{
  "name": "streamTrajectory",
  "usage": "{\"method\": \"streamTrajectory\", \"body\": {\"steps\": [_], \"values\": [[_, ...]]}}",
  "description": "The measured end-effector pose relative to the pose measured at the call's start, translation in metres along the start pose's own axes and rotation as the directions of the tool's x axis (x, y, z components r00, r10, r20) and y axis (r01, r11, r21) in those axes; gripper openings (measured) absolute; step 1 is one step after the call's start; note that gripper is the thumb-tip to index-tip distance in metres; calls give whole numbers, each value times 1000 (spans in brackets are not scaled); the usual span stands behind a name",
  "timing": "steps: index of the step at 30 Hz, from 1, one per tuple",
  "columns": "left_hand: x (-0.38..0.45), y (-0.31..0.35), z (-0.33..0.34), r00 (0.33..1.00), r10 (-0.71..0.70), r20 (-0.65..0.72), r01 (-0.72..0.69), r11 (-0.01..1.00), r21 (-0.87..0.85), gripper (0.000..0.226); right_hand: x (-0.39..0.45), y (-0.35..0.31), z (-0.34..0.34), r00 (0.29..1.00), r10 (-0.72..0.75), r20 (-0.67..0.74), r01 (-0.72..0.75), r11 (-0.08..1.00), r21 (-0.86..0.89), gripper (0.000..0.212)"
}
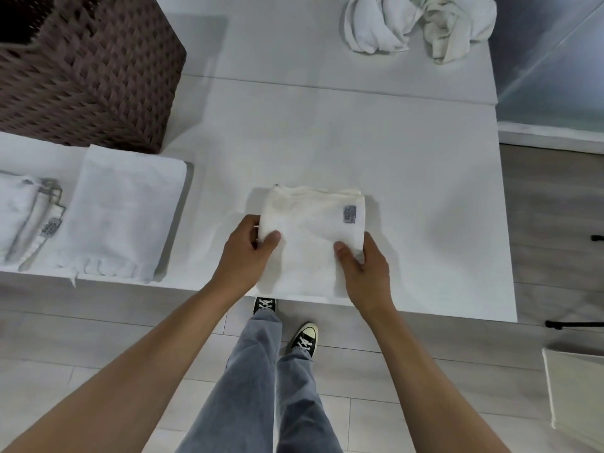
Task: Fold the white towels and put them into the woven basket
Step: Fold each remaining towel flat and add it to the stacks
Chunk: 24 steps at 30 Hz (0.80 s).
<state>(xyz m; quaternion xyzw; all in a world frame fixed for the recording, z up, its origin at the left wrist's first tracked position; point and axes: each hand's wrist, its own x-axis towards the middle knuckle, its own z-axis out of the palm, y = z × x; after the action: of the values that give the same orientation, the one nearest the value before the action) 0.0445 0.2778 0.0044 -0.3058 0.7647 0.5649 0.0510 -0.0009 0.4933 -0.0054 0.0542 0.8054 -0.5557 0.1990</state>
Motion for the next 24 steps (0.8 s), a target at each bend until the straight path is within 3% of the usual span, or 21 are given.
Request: {"method": "streamTrajectory", "body": {"steps": [4,9,15,19,24], "values": [[5,-14,5,989,-66,-133,82,990,116,30,19,14,9,976,158,-153,-175,978,-109,22],[-15,-37,1,989,-143,-45,147,984,103,34,12,19,11,947,219,-234,-261,951,-168,38],[-33,-46,7,981,-188,-52,189,981,34,34,-7,16,7,909,386,-157,-401,913,-75,49],[-38,-31,5,956,-292,8,292,953,-86,36,-14,16,-5,848,529,3,-525,841,134,36],[-54,-14,-6,955,-288,69,294,951,-92,34,-33,0,-10,921,387,28,-388,916,103,15]]}}
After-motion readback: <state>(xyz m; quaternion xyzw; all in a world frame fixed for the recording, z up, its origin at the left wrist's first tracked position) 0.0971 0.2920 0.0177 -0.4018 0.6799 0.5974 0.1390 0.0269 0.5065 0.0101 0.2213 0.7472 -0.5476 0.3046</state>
